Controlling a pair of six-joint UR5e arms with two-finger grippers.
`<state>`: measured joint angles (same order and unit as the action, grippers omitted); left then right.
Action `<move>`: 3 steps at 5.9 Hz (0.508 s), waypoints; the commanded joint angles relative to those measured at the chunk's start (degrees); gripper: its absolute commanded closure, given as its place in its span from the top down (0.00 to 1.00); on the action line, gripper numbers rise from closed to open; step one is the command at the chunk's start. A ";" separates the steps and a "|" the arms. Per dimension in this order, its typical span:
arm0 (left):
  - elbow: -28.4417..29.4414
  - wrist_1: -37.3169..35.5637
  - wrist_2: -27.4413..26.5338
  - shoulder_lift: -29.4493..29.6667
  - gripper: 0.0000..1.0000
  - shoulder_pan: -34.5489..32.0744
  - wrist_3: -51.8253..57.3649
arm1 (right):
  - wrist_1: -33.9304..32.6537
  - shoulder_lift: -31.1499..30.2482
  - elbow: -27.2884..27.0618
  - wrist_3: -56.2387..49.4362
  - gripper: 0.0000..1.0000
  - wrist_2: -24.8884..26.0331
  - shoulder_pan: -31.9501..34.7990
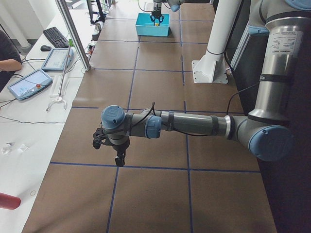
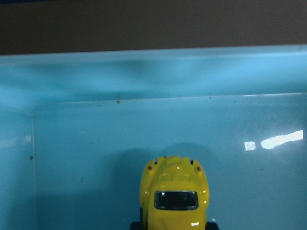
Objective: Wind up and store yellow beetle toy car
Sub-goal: 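Open the right gripper to release the car inside the bin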
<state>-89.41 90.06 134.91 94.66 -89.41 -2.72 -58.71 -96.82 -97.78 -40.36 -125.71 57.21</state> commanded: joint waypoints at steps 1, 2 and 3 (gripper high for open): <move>0.03 -0.06 0.00 0.00 1.00 0.03 0.00 | 0.09 0.14 0.04 -0.16 1.00 -0.15 0.09; 0.03 -0.06 0.00 0.00 1.00 0.03 0.00 | 0.09 0.14 0.04 -0.24 1.00 -0.15 0.10; 0.03 -0.06 0.00 0.00 1.00 0.03 0.00 | 0.09 0.22 -0.48 0.02 1.00 -0.59 0.27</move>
<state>-89.38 90.00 134.91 94.66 -89.39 -2.72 -58.63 -96.64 -97.88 -40.50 -125.99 57.37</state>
